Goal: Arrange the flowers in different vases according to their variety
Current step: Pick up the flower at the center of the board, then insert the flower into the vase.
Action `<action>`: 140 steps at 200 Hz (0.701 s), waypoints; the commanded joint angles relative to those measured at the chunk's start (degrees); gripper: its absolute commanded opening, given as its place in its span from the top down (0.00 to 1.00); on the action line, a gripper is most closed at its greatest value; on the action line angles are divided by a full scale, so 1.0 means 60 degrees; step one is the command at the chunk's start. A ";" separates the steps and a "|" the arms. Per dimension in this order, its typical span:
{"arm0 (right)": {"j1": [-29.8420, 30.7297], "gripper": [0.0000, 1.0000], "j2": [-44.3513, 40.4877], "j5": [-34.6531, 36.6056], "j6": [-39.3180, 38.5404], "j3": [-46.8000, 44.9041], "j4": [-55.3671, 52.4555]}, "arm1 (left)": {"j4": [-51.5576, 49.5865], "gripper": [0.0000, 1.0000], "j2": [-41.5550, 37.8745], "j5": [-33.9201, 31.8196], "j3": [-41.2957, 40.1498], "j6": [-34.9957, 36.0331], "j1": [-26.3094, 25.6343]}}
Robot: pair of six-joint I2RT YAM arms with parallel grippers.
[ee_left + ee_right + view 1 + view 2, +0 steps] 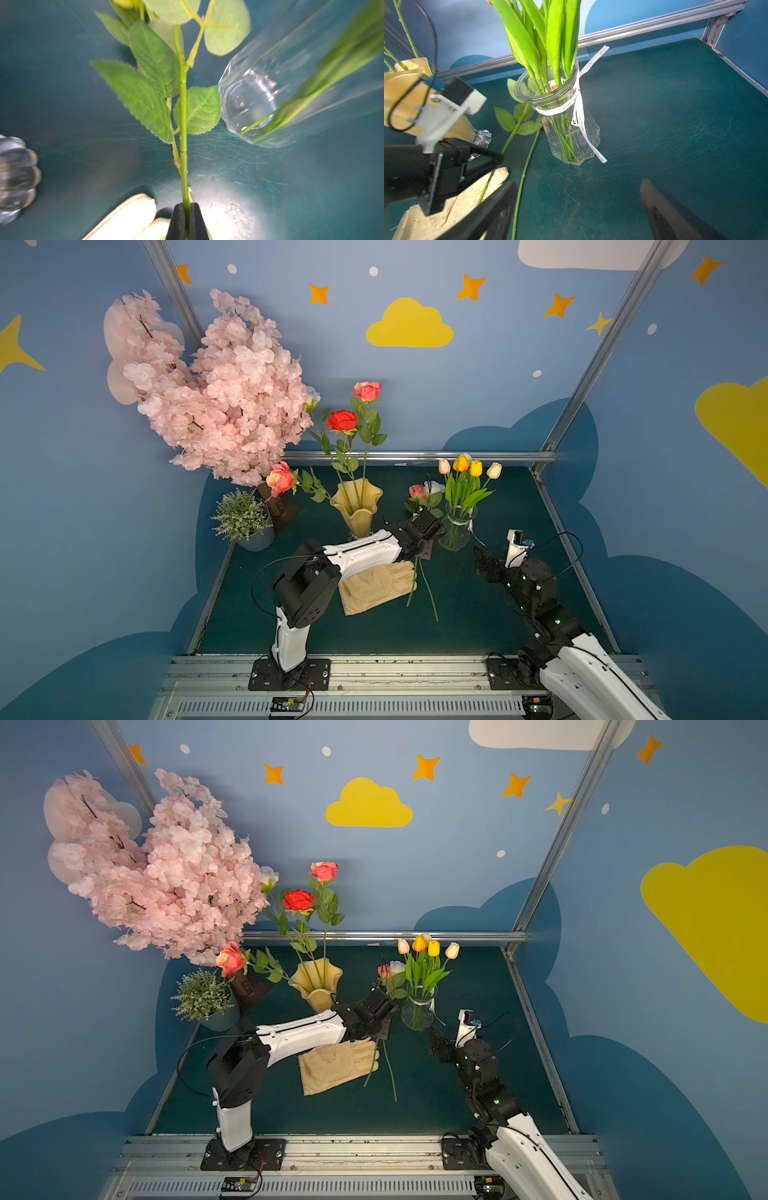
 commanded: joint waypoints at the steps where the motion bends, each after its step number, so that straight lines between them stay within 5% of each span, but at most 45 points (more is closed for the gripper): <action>1: -0.0009 0.02 -0.0036 0.0004 0.0030 0.0011 0.0205 | 0.0364 0.97 -0.0831 -0.0593 -0.0291 0.0154 0.0024; 90: -0.0018 0.02 0.0151 -0.0074 0.0052 0.0006 0.0276 | 0.2640 0.97 -0.4356 -0.1693 -0.1330 0.3055 0.0183; 140: -0.0017 0.02 0.0235 -0.0062 0.0044 0.0012 0.0285 | 0.4259 0.97 -0.5318 -0.1264 -0.1122 0.4855 0.0982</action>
